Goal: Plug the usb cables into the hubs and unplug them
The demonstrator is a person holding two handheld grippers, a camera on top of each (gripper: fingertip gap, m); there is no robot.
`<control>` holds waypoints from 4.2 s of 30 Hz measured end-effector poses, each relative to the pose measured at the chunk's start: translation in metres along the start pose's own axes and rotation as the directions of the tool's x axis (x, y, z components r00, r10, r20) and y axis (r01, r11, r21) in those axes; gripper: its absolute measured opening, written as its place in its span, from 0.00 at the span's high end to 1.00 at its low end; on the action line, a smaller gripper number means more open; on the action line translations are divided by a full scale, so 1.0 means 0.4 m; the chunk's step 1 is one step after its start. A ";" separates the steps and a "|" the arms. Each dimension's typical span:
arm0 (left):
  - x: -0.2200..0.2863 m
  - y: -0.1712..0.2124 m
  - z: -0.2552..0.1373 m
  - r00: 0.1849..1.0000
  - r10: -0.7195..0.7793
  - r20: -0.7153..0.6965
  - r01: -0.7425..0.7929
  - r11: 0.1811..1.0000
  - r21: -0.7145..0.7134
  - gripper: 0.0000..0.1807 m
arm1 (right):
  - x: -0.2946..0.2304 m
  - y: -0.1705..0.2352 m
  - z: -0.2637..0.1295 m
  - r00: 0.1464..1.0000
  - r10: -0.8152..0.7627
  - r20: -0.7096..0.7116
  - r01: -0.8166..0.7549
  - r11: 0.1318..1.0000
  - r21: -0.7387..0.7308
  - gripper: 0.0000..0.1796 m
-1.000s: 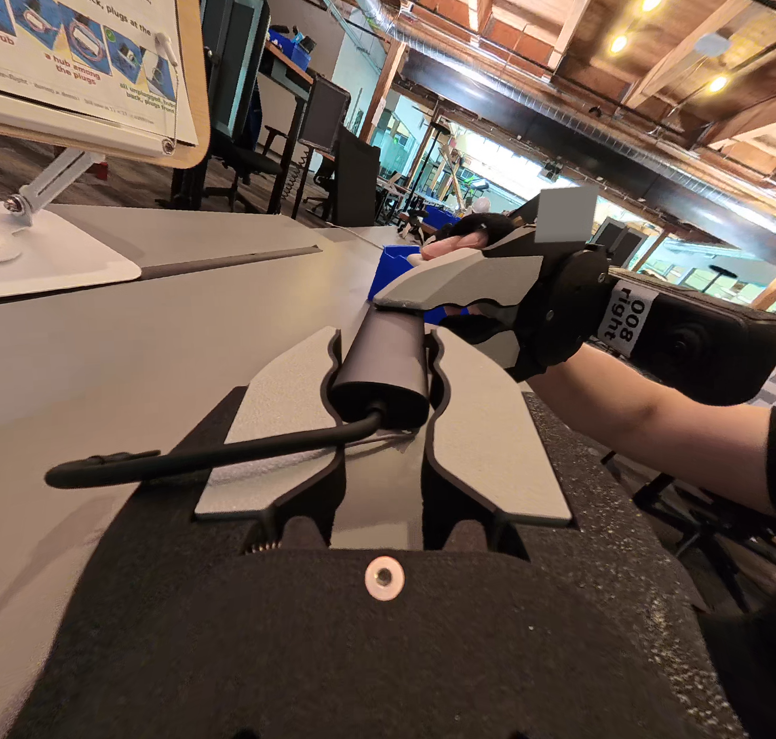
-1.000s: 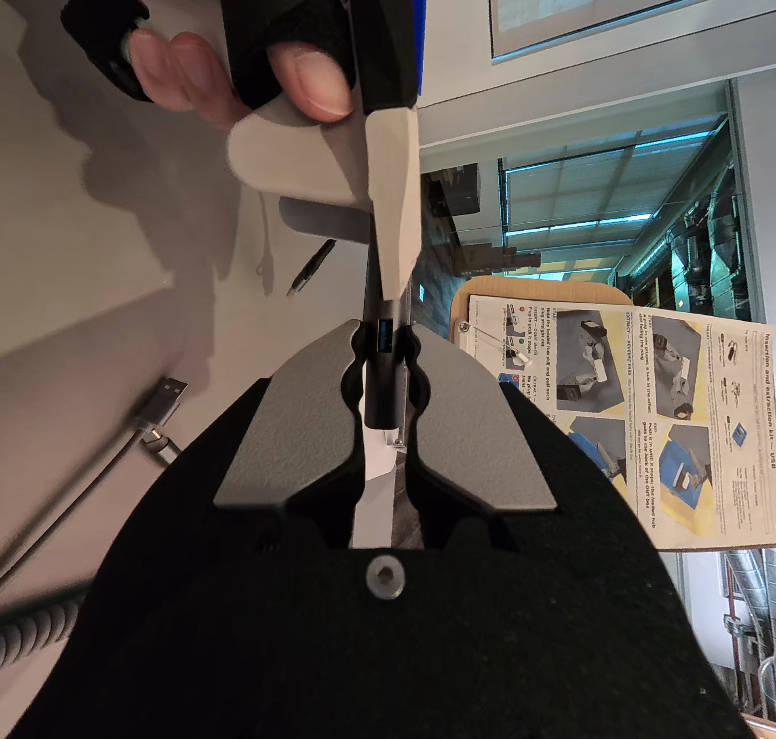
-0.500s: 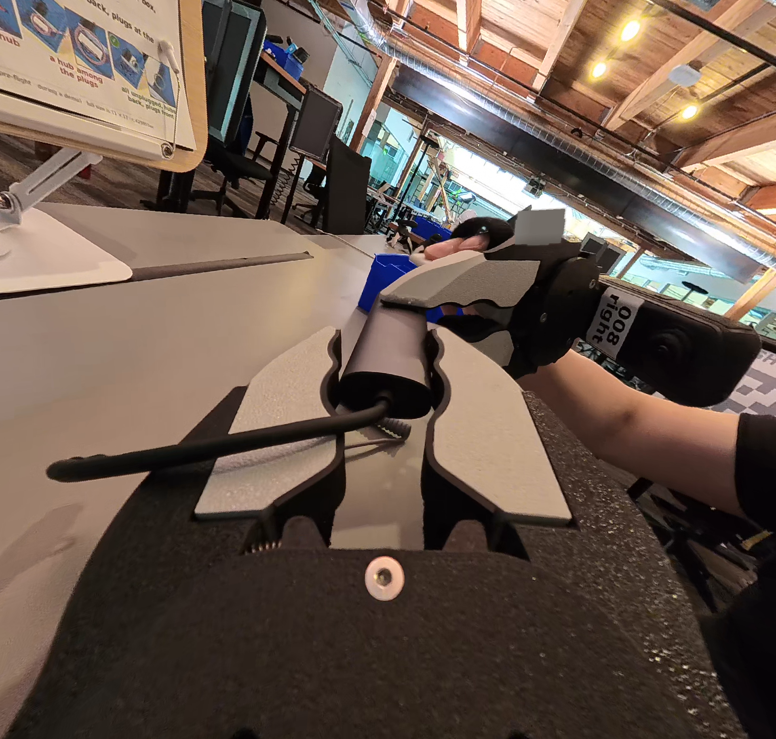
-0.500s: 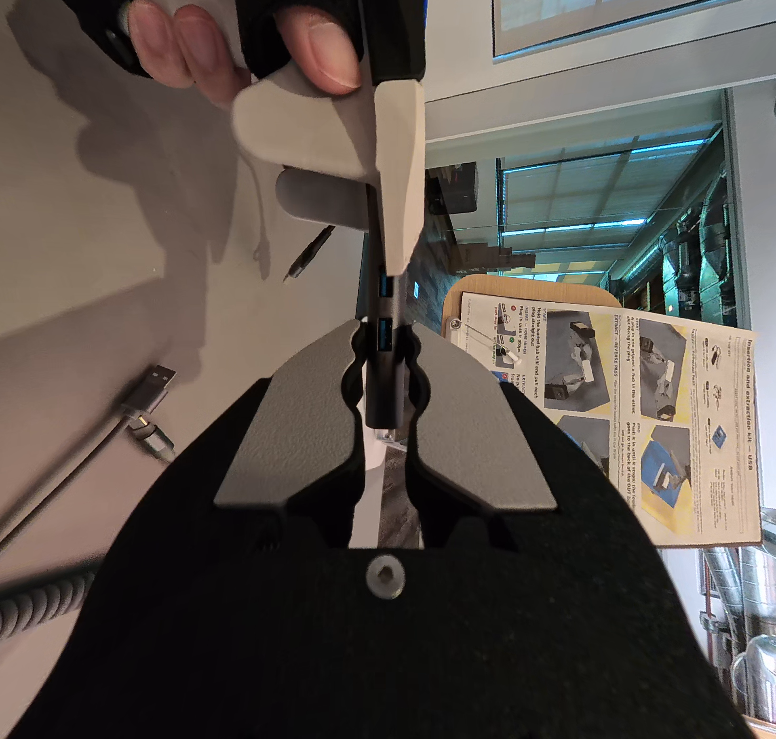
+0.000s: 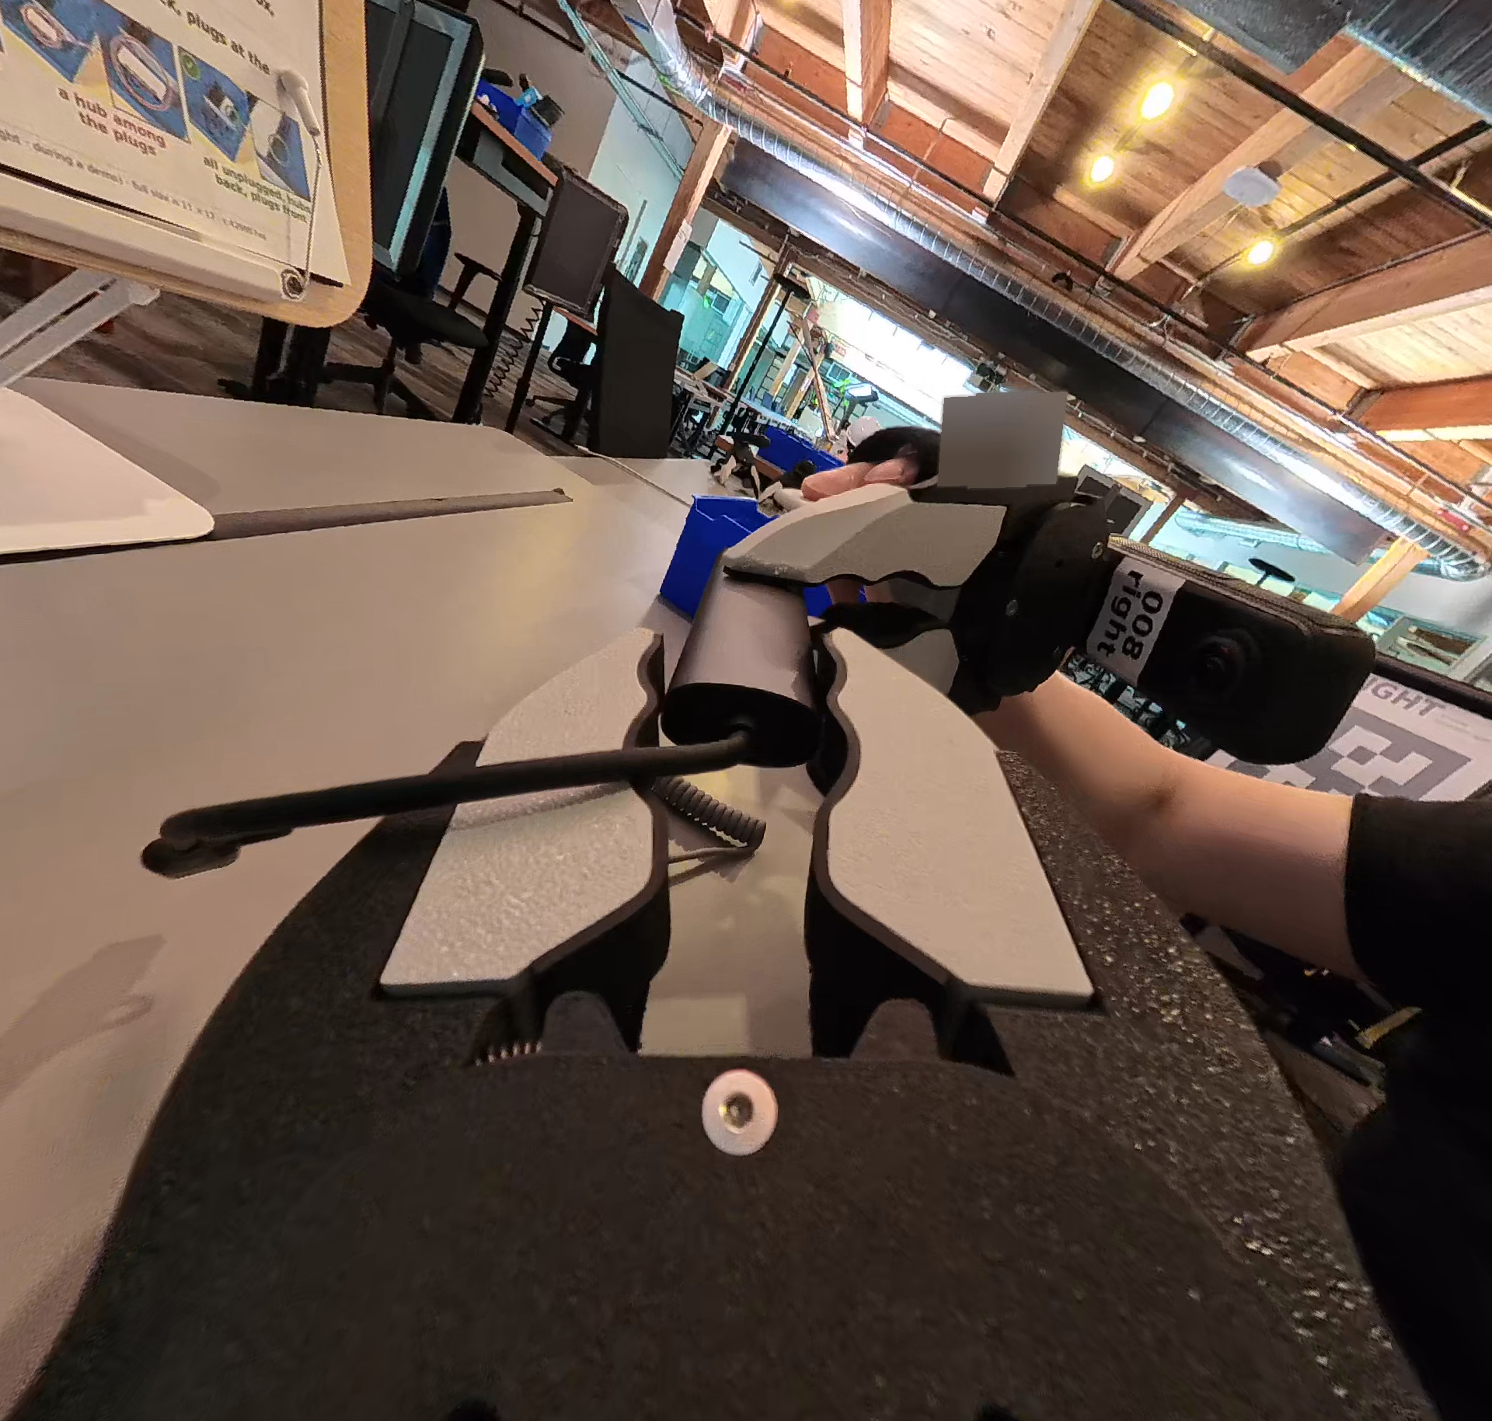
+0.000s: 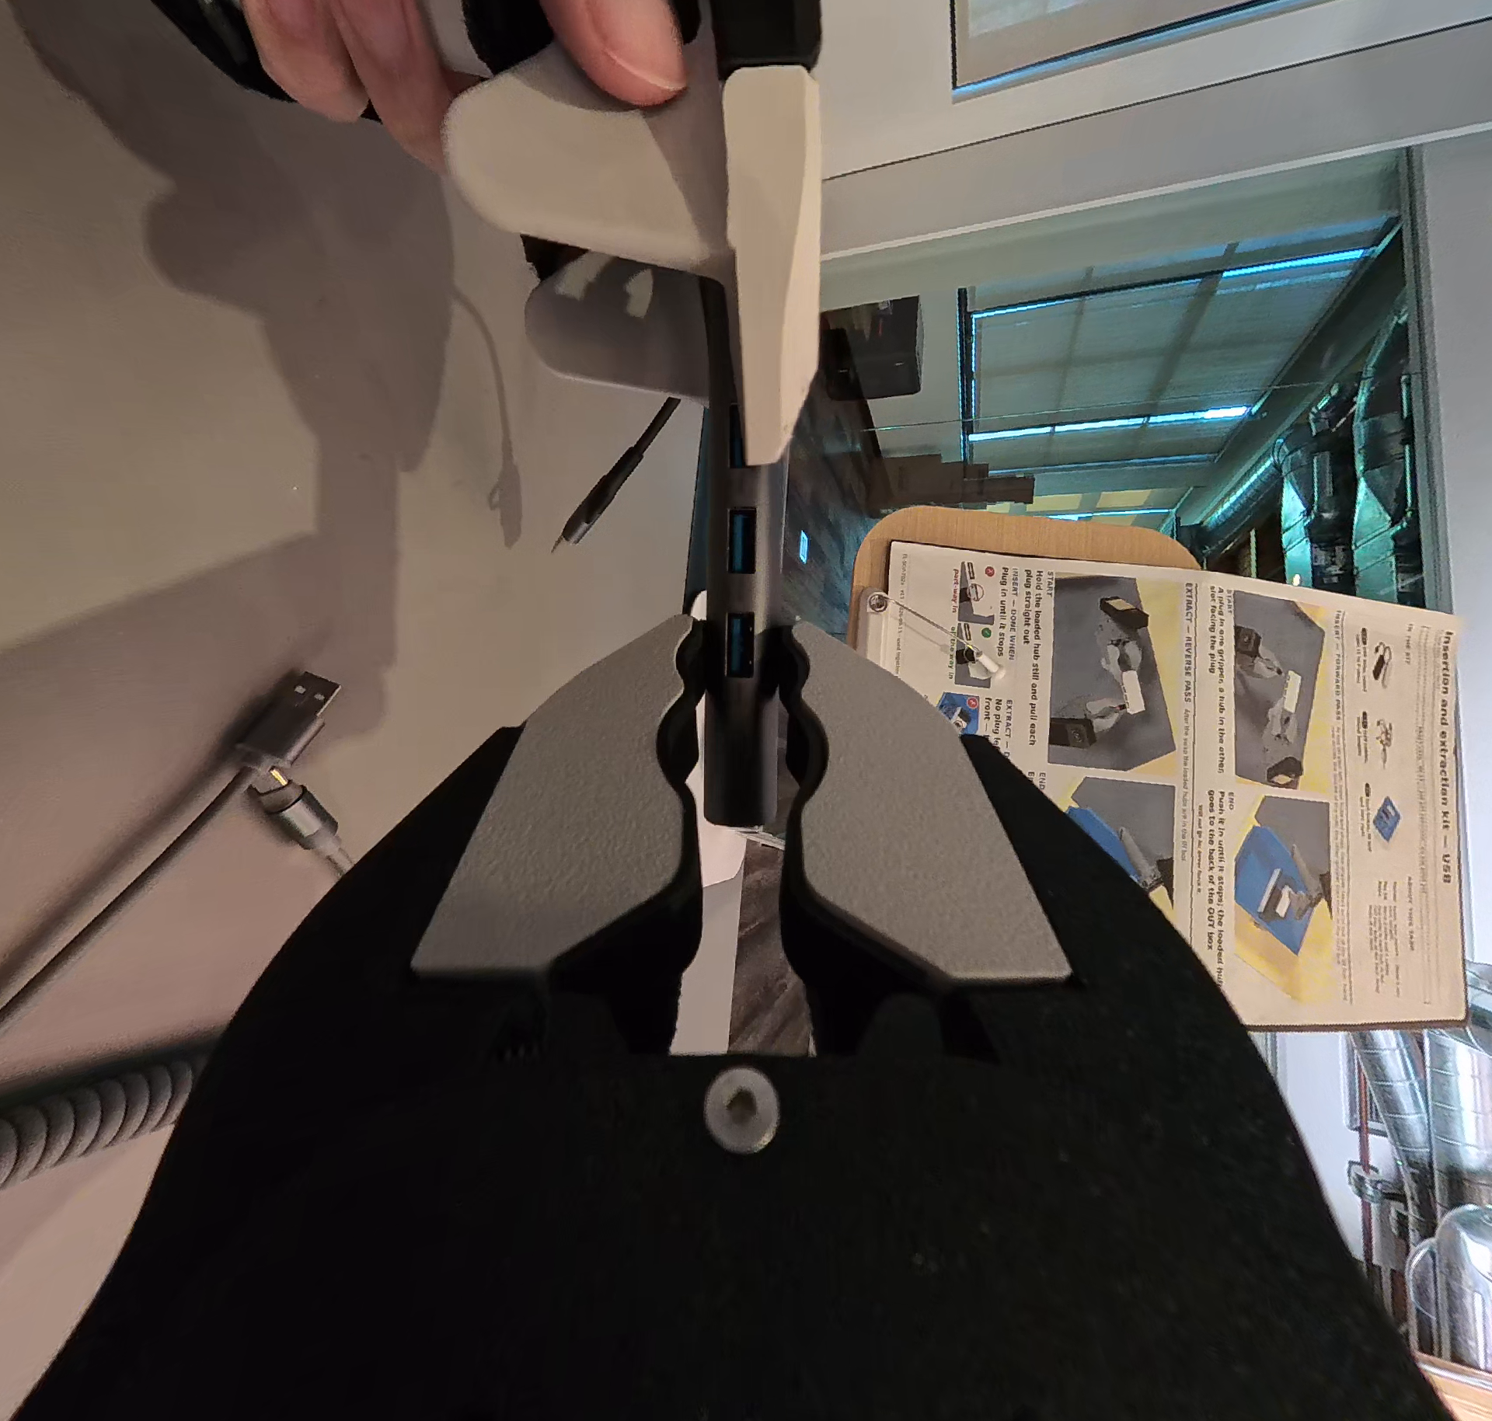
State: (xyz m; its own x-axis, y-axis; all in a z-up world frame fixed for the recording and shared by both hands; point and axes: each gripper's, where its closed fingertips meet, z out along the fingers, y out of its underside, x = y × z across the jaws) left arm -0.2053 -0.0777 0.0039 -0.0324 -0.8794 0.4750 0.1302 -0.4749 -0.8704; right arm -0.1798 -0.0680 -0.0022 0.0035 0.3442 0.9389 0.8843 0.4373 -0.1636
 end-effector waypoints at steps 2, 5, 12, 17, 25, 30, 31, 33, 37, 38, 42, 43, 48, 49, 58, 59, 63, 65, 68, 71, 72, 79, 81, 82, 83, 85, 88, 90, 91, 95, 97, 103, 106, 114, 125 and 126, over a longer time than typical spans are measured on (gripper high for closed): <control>0.004 0.006 0.000 1.000 0.008 -0.009 -0.008 1.000 -0.025 0.81 | -0.002 -0.001 -0.003 1.000 0.003 0.010 -0.003 1.000 0.006 0.91; 0.008 0.011 0.000 1.000 0.002 -0.019 -0.003 0.999 -0.047 0.82 | -0.002 0.000 -0.005 1.000 -0.009 0.011 0.009 1.000 0.001 0.91; 0.005 0.024 0.001 1.000 -0.019 -0.023 0.017 0.997 -0.077 0.82 | -0.007 0.004 -0.006 0.999 -0.047 -0.004 0.047 0.999 -0.020 0.91; 0.003 0.020 0.002 1.000 0.000 -0.014 -0.001 0.998 -0.058 0.82 | -0.005 0.005 -0.004 0.999 -0.049 -0.018 0.048 0.998 -0.026 0.91; 0.009 0.017 0.001 1.000 0.006 -0.018 -0.007 0.998 -0.059 0.82 | 0.001 0.000 -0.008 0.997 -0.069 -0.028 0.069 0.997 -0.016 0.91; 0.009 0.011 0.002 0.999 -0.023 -0.025 0.022 0.999 -0.038 0.82 | 0.009 -0.001 -0.009 0.995 -0.073 -0.067 0.073 0.997 -0.011 0.91; 0.009 0.009 0.002 0.999 -0.037 -0.030 0.036 0.999 -0.030 0.82 | 0.013 -0.002 -0.009 0.993 -0.075 -0.086 0.074 0.997 -0.007 0.91; 0.008 0.005 0.000 0.998 -0.056 -0.039 0.056 0.998 -0.014 0.82 | 0.018 -0.003 -0.010 0.993 -0.064 -0.103 0.064 0.998 -0.001 0.90; -0.003 -0.006 -0.009 0.998 -0.062 -0.022 0.063 0.998 0.014 0.82 | 0.033 0.008 -0.012 0.992 0.010 -0.125 -0.011 1.000 0.000 0.86; -0.006 -0.010 -0.013 0.998 -0.060 -0.015 0.060 0.998 0.022 0.82 | 0.038 0.012 -0.014 0.991 0.034 -0.132 -0.034 0.999 0.001 0.85; -0.037 -0.035 -0.040 0.997 -0.052 0.052 0.048 0.996 0.072 0.82 | 0.033 0.033 -0.031 0.977 0.186 -0.105 -0.185 0.982 0.023 0.84; -0.048 -0.043 -0.050 0.996 -0.049 0.078 0.042 0.995 0.089 0.82 | 0.023 0.044 -0.036 0.965 0.248 -0.086 -0.247 0.969 0.018 0.84; -0.094 -0.081 -0.103 0.984 -0.063 0.165 0.033 0.984 0.174 0.82 | -0.109 0.088 -0.037 0.839 0.539 0.068 -0.534 0.841 -0.084 0.86; -0.098 -0.086 -0.110 0.983 -0.067 0.170 0.035 0.982 0.186 0.82 | -0.137 0.095 -0.034 0.843 0.535 0.062 -0.527 0.843 -0.111 0.87; -0.095 -0.078 -0.104 0.984 -0.057 0.172 0.028 0.986 0.163 0.82 | -0.323 0.067 0.014 0.873 0.445 0.199 -0.407 0.891 -0.202 0.91; -0.094 -0.077 -0.102 0.984 -0.057 0.169 0.029 0.986 0.162 0.82 | -0.328 0.070 0.020 0.864 0.458 0.208 -0.418 0.884 -0.211 0.91; -0.092 -0.073 -0.099 0.985 -0.058 0.165 0.032 0.987 0.154 0.82 | -0.337 0.089 0.038 0.842 0.493 0.220 -0.442 0.864 -0.243 0.89; -0.091 -0.073 -0.099 0.985 -0.062 0.161 0.037 0.987 0.154 0.82 | -0.344 0.097 0.042 0.834 0.501 0.230 -0.443 0.858 -0.261 0.90; -0.090 -0.073 -0.098 0.985 -0.061 0.159 0.037 0.988 0.150 0.82 | -0.352 0.109 0.050 0.825 0.516 0.230 -0.452 0.847 -0.281 0.91; -0.087 -0.074 -0.098 0.986 -0.061 0.154 0.037 0.988 0.151 0.82 | -0.354 0.113 0.051 0.794 0.558 0.244 -0.486 0.822 -0.298 0.92; -0.086 -0.074 -0.097 0.987 -0.061 0.152 0.038 0.988 0.150 0.82 | -0.354 0.115 0.052 0.782 0.572 0.247 -0.499 0.812 -0.301 0.92; -0.082 -0.068 -0.091 0.988 -0.060 0.143 0.040 0.990 0.137 0.82 | -0.353 0.123 0.055 0.695 0.670 0.261 -0.592 0.739 -0.323 0.92; -0.082 -0.067 -0.090 0.988 -0.060 0.142 0.041 0.990 0.134 0.82 | -0.352 0.127 0.055 0.662 0.704 0.257 -0.628 0.708 -0.323 0.92; -0.082 -0.066 -0.089 0.988 -0.061 0.140 0.042 0.990 0.132 0.82 | -0.351 0.128 0.054 0.643 0.721 0.257 -0.646 0.691 -0.324 0.92; -0.082 -0.065 -0.089 0.988 -0.061 0.141 0.043 0.990 0.132 0.82 | -0.351 0.129 0.054 0.629 0.733 0.258 -0.659 0.679 -0.322 0.92; -0.081 -0.064 -0.088 0.988 -0.063 0.139 0.045 0.990 0.130 0.82 | -0.350 0.130 0.053 0.608 0.750 0.259 -0.680 0.661 -0.319 0.92; -0.081 -0.063 -0.087 0.989 -0.066 0.136 0.048 0.990 0.130 0.82 | -0.350 0.129 0.052 0.606 0.750 0.265 -0.680 0.661 -0.315 0.92; -0.080 -0.063 -0.086 0.989 -0.064 0.135 0.046 0.991 0.128 0.82 | -0.350 0.129 0.052 0.608 0.748 0.264 -0.678 0.663 -0.318 0.92; -0.080 -0.063 -0.086 0.989 -0.063 0.135 0.045 0.991 0.127 0.82 | -0.349 0.130 0.052 0.605 0.752 0.263 -0.682 0.659 -0.316 0.92; -0.079 -0.062 -0.085 0.989 -0.067 0.131 0.051 0.991 0.128 0.82 | -0.338 0.129 0.043 0.430 0.857 0.285 -0.805 0.507 -0.309 0.88; -0.080 -0.063 -0.086 0.989 -0.070 0.129 0.053 0.990 0.128 0.82 | -0.311 0.132 0.034 0.285 0.908 0.306 -0.877 0.376 -0.301 0.87; -0.079 -0.063 -0.085 0.989 -0.069 0.128 0.053 0.990 0.128 0.82 | -0.281 0.151 0.024 0.140 0.930 0.341 -0.912 0.256 -0.321 0.89; -0.078 -0.063 -0.084 0.989 -0.068 0.128 0.052 0.991 0.126 0.82 | -0.315 0.136 0.033 0.175 0.915 0.363 -0.879 0.311 -0.360 0.89; -0.078 -0.061 -0.083 0.990 -0.068 0.126 0.053 0.991 0.123 0.82 | -0.356 0.110 0.044 0.389 0.844 0.370 -0.777 0.516 -0.360 0.95; -0.080 -0.063 -0.085 0.989 -0.077 0.125 0.061 0.990 0.129 0.82 | -0.384 -0.002 -0.026 0.965 -0.210 0.158 0.219 0.975 -0.041 0.95; -0.079 -0.063 -0.084 0.989 -0.077 0.124 0.061 0.990 0.128 0.82 | -0.382 -0.004 -0.028 0.965 -0.218 0.147 0.226 0.973 -0.041 0.95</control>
State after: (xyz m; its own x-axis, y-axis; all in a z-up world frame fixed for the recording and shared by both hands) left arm -0.2409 -0.0391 0.0064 0.0805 -0.8295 0.5527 0.2534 -0.5193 -0.8162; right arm -0.1765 -0.1307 -0.1418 -0.2580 0.3586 0.8971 0.8806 0.4693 0.0657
